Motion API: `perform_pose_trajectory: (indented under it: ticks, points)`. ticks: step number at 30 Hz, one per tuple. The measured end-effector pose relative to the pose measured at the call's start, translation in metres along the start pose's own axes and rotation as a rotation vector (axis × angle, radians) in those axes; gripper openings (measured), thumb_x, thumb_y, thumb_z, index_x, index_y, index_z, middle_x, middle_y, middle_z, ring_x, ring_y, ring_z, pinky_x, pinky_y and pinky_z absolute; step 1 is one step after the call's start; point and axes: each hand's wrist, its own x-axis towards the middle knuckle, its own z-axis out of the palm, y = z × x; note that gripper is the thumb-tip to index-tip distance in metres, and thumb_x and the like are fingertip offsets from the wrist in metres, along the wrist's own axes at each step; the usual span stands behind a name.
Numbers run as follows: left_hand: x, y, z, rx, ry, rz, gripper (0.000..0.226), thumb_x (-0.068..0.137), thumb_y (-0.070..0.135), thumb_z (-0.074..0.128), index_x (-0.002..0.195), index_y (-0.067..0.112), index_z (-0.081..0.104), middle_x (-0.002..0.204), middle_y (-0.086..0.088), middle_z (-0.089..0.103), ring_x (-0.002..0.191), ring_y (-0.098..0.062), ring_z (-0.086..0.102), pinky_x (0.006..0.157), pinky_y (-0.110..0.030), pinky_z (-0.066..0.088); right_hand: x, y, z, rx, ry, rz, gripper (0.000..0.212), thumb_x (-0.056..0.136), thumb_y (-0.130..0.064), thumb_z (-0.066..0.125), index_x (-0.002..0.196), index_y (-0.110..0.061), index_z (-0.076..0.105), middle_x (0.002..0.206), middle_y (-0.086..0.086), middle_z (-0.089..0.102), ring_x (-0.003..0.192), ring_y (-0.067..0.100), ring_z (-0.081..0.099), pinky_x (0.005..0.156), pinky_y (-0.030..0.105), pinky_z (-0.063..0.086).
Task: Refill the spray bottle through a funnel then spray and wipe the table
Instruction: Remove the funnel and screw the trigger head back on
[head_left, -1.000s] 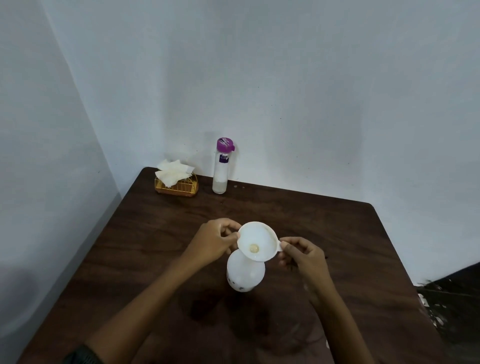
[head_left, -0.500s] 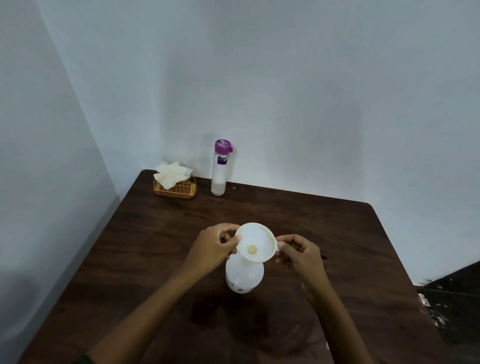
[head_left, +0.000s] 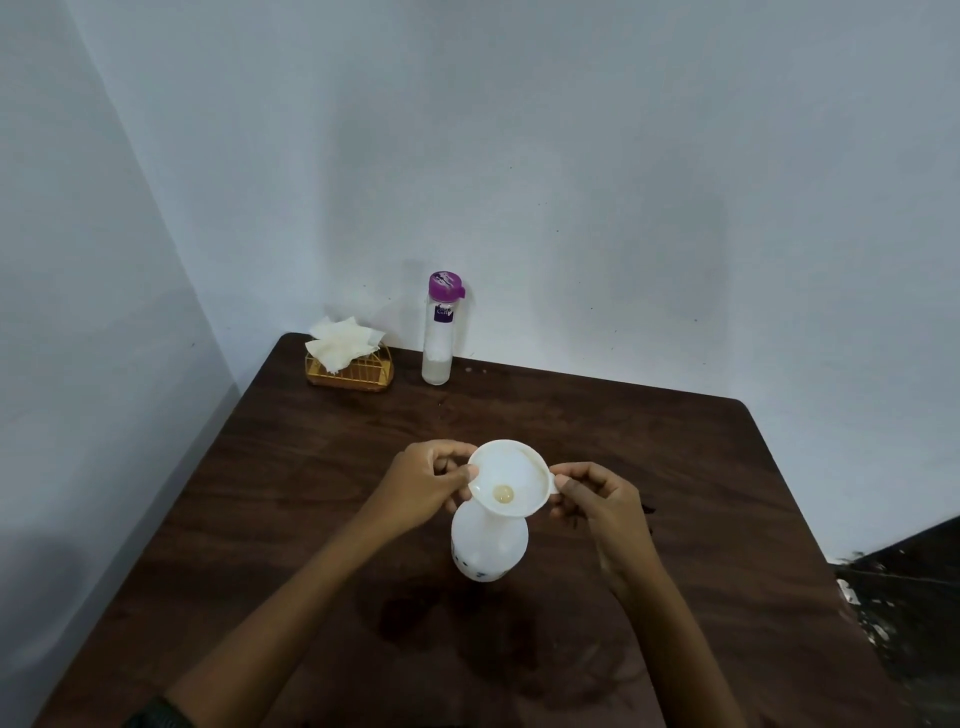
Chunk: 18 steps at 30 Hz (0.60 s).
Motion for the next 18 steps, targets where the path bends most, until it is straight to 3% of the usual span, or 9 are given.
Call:
perform_pose_trajectory:
  ticks: [18]
  points:
    - [-0.0026,-0.01,-0.0036,-0.184,-0.05,0.041,0.023,0.091,0.006,0.057,0.11,0.019,0.061,0.057,0.007,0.067,0.056,-0.005,0.063,0.059,-0.015,0.052,0.0008,-0.0008,-0.0025,0.108,-0.055,0.045,0.013,0.086,0.0,0.059,0.093,-0.003,0.069,0.073,0.01,0.068,0.057,0.014,0.059,0.06,0.029,0.051]
